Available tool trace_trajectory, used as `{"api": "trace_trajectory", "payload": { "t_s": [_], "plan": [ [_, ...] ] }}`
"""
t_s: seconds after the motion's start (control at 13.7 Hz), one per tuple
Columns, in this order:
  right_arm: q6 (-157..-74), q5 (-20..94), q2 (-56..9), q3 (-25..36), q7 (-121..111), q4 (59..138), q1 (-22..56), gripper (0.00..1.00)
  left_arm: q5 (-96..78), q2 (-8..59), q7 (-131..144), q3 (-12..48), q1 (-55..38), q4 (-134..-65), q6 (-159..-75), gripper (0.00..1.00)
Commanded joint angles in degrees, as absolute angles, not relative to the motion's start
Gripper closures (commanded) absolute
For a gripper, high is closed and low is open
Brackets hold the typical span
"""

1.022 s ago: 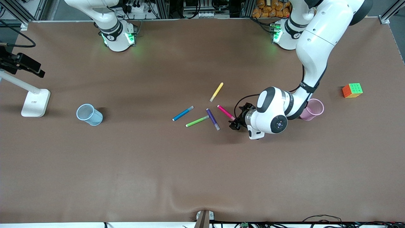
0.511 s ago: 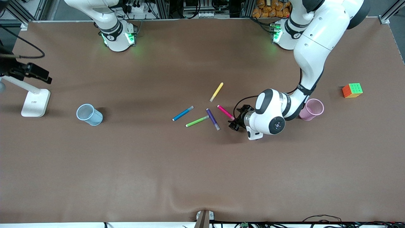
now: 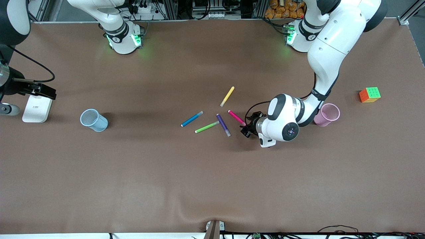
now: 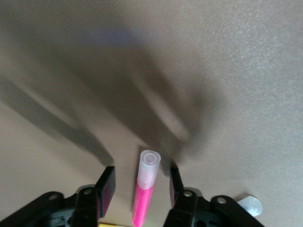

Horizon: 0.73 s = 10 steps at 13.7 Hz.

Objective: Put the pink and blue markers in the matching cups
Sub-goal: 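Grasp the pink marker with the left gripper while the right gripper reaches out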

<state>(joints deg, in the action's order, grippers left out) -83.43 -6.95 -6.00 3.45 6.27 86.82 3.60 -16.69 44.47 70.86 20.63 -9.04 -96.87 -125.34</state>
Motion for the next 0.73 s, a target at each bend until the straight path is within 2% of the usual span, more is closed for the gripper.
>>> {"api": "trace_trajectory", "payload": {
  "t_s": [0.0, 0.29, 0.51, 0.66],
  "plan": [
    [-84.63, -9.05, -9.39, 3.43, 6.15, 85.87, 6.49, 0.0, -17.58, 45.17, 71.37, 20.48, -9.23, -96.5, -125.95, 0.63],
    [-86.22, -5.82, -11.07, 3.34, 7.81, 85.87, 8.08, 0.0, -17.49, 45.26, 71.37, 20.22, -8.88, -96.42, -125.95, 1.0],
    [-85.69, 1.65, -11.51, 3.16, 23.94, 86.48, 11.41, 0.0, -16.88, 44.13, 71.46, 19.78, -8.35, -96.24, -125.86, 1.0],
    [-85.87, 2.81, -12.56, 3.16, 31.78, 86.75, 15.36, 0.0, -16.79, 41.76, 71.46, 19.16, -8.09, -96.42, -124.99, 1.0]
  ]
}}
